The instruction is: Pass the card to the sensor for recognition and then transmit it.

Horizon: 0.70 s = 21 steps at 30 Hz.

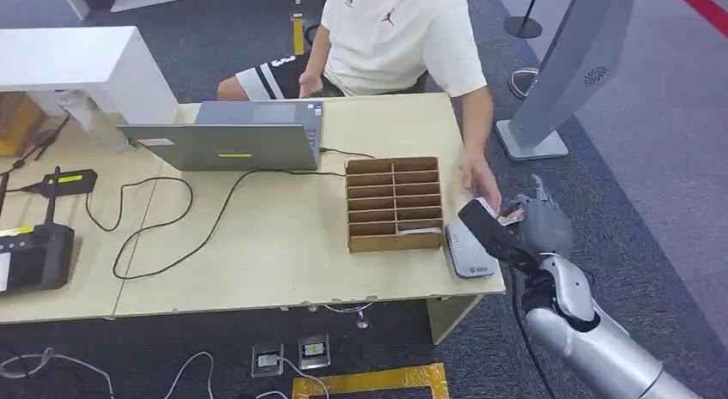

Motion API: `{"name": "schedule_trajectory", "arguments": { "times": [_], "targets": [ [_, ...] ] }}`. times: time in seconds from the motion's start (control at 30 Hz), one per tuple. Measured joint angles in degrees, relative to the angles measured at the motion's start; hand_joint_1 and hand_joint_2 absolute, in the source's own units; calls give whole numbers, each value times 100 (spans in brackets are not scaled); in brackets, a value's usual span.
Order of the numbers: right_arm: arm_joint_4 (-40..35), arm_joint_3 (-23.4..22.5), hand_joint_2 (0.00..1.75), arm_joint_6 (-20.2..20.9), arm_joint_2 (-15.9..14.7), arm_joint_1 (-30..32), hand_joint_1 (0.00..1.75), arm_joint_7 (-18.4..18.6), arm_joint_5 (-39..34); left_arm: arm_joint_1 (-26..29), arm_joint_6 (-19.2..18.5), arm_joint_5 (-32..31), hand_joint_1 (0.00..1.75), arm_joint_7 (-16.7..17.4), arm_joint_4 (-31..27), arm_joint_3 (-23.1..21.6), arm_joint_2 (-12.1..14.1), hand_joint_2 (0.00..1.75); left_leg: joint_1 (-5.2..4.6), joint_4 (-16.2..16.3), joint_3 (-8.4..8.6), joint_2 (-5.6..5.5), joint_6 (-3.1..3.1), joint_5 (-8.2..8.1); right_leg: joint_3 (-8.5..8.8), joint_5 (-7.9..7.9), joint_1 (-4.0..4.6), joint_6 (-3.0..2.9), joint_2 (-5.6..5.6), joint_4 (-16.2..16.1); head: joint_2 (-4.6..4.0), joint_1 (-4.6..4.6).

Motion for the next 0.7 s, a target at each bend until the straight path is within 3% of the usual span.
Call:
{"name": "schedule_trajectory", "arguments": {
  "times": [0.7],
  "targets": [
    [481,273,175,398,177,44,175,0,-11,-61,2,-70,0,116,-63,0,7,175,0,0,-1,0,0,0,1,0,0,0,0,1,0,-2]
  ]
}}
